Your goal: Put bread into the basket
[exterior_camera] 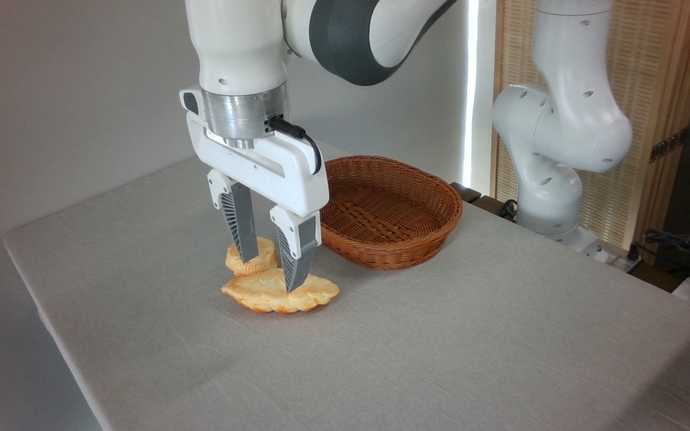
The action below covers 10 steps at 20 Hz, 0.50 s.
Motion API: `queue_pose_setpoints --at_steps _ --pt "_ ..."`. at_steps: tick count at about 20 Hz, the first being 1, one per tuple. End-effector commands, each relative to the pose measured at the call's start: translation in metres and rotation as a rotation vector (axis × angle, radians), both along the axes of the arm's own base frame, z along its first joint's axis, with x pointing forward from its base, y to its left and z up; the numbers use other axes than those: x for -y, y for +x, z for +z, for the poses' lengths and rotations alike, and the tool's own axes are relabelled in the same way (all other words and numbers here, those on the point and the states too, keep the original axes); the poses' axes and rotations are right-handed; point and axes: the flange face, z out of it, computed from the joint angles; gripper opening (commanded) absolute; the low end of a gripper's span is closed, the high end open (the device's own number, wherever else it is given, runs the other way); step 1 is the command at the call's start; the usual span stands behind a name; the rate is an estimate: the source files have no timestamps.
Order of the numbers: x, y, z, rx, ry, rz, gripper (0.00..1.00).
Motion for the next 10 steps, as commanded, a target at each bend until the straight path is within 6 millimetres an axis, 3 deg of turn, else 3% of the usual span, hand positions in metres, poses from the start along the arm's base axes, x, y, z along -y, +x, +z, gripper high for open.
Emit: queue_pose_setpoints --at_steps 1,5,10 --pt "-0.001 -0.004 0.004 0.006 -0.028 -0.017 1.00" --pt "0.005 -0.004 -0.001 0.001 -0.026 -0.053 1.00" --pt "0.030 -0.012 -0.030 -0.042 -0.019 -0.257 1.00"
